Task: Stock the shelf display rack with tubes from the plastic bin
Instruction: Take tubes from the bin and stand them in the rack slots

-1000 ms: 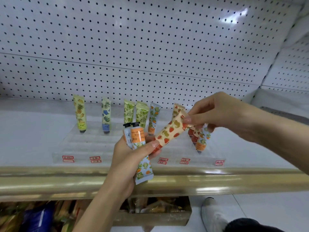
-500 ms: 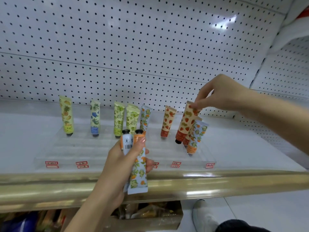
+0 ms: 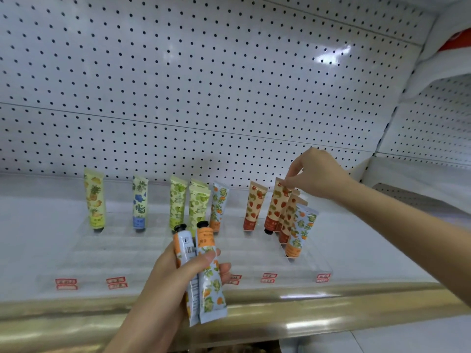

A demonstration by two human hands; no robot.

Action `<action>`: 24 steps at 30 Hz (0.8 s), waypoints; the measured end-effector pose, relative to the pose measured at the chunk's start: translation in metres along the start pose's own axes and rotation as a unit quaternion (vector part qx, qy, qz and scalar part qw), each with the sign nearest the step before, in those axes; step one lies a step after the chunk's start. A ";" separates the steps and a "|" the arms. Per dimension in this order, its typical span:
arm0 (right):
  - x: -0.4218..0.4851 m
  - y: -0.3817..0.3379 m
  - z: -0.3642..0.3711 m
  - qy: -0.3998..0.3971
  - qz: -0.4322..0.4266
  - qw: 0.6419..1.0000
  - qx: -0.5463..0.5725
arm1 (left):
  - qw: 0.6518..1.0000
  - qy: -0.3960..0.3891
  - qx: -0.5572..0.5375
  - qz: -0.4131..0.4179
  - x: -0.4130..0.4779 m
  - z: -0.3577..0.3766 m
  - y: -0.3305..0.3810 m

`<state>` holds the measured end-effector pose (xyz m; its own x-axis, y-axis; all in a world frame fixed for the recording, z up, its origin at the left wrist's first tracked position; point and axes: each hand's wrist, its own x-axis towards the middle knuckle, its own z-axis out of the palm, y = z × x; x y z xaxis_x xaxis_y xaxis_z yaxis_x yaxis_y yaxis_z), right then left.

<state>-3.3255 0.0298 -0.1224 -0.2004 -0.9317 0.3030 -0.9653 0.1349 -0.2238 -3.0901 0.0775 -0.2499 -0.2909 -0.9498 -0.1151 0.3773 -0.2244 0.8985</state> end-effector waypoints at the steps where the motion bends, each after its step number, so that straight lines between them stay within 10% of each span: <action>1: 0.001 0.000 0.002 0.002 -0.001 1.000 0.000 | 1.000 0.003 -0.001 -0.001 0.001 -0.001 0.000; 24: 0.015 0.006 0.029 -0.023 0.011 1.000 0.001 | 0.999 -0.029 -0.023 0.036 -0.001 -0.001 0.000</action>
<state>-3.3291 0.0073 -0.1458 -0.2129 -0.9431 0.2553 -0.9606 0.1542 -0.2312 -3.0892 0.0780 -0.2501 -0.3107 -0.9502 -0.0251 0.4393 -0.1670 0.8827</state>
